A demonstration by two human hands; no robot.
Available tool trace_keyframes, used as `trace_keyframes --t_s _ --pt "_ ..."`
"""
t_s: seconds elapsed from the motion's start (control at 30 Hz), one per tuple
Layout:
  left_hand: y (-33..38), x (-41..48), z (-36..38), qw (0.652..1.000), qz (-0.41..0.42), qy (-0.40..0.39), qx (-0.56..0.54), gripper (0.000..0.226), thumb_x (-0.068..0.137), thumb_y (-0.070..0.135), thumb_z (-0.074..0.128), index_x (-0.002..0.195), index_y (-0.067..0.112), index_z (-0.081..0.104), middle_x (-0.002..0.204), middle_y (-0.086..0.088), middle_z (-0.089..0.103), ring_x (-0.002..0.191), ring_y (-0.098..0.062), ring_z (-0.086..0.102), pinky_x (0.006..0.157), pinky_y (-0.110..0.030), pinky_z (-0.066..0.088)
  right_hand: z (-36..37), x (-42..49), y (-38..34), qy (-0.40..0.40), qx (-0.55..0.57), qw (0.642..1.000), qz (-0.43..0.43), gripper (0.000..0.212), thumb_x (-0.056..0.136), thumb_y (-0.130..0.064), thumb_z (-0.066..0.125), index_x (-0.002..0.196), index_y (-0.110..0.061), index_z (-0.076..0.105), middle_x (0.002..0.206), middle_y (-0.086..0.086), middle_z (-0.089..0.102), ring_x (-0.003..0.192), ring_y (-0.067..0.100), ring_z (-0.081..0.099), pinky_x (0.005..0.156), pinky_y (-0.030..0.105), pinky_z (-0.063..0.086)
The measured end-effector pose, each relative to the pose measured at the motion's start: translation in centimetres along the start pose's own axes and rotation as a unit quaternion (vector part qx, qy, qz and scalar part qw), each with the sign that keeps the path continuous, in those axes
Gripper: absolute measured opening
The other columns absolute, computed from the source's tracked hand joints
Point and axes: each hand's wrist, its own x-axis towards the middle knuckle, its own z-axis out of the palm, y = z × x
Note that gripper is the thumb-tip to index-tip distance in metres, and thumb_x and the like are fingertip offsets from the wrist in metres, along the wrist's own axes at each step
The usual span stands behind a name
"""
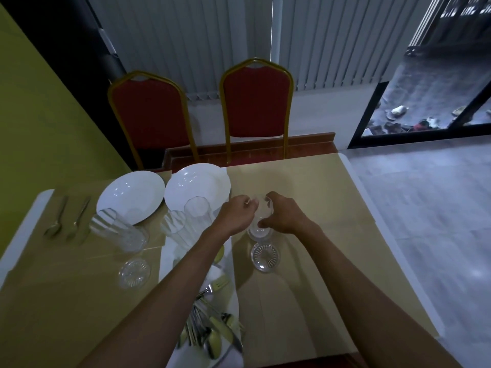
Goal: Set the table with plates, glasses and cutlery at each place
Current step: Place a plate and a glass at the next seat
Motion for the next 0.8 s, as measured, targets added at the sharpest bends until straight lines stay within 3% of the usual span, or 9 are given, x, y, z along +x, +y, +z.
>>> trace_keyframes --t_s 0.27,0.43,0.5,0.6,0.67,0.8 --pt "0.0 0.3 0.0 1.0 -0.006 -0.013 0.01 0.054 0.101 0.045 0.038 0.145 0.015 0.04 0.149 -0.009 0.046 0.133 -0.029 0.047 0.106 -0.04 0.04 -0.4 0.8 -0.3 -0.036 -0.016 0.999 0.013 0.084 0.074 -0.027 0.086 0.143 -0.012 0.041 0.135 0.013 0.058 0.111 0.028 0.061 0.084 0.032 0.05" --pt "-0.6 -0.6 -1.1 0.999 -0.016 -0.015 -0.03 0.057 0.1 0.047 0.04 0.147 0.016 0.037 0.151 -0.007 0.043 0.136 -0.026 0.044 0.107 -0.038 0.038 -2.8 1.1 -1.2 -0.108 -0.064 0.992 0.032 0.099 0.074 -0.024 0.086 0.152 -0.015 0.026 0.147 0.014 0.047 0.125 0.031 0.054 0.09 0.033 0.047" --pt "-1.1 -1.6 -1.8 0.998 -0.014 -0.008 -0.056 0.054 0.1 0.045 0.043 0.145 0.015 0.041 0.147 -0.006 0.048 0.133 -0.024 0.046 0.103 -0.032 0.036 -4.4 1.4 -2.3 -0.111 -0.07 0.991 0.018 0.095 0.075 -0.024 0.085 0.151 -0.018 0.029 0.148 0.012 0.047 0.126 0.03 0.054 0.091 0.033 0.047" --pt "-1.7 -2.8 -2.9 0.995 0.007 0.015 -0.099 0.034 0.098 0.038 0.05 0.126 0.02 0.058 0.124 -0.004 0.061 0.119 -0.019 0.054 0.098 -0.029 0.039 -5.9 2.8 -5.0 -0.08 -0.062 0.994 -0.037 0.077 0.08 -0.029 0.081 0.146 -0.019 0.041 0.144 0.009 0.051 0.117 0.024 0.058 0.083 0.027 0.048" --pt "-1.9 -2.9 -4.1 0.989 0.017 0.062 -0.13 0.038 0.097 0.036 0.052 0.13 0.018 0.059 0.13 0.001 0.062 0.122 -0.016 0.056 0.105 -0.032 0.042 -5.8 4.7 -7.1 -0.054 -0.031 0.996 -0.071 0.066 0.083 -0.03 0.078 0.141 -0.017 0.049 0.139 0.007 0.055 0.108 0.021 0.06 0.073 0.023 0.047" --pt "-3.8 -2.2 -7.3 0.968 0.0 0.164 -0.19 0.033 0.095 0.032 0.056 0.126 0.023 0.064 0.129 0.006 0.064 0.117 -0.013 0.059 0.104 -0.041 0.048 -2.8 9.7 -10.4 -0.058 -0.04 0.995 -0.075 0.05 0.087 -0.03 0.073 0.128 -0.005 0.063 0.123 0.011 0.065 0.106 0.025 0.064 0.078 0.03 0.049"
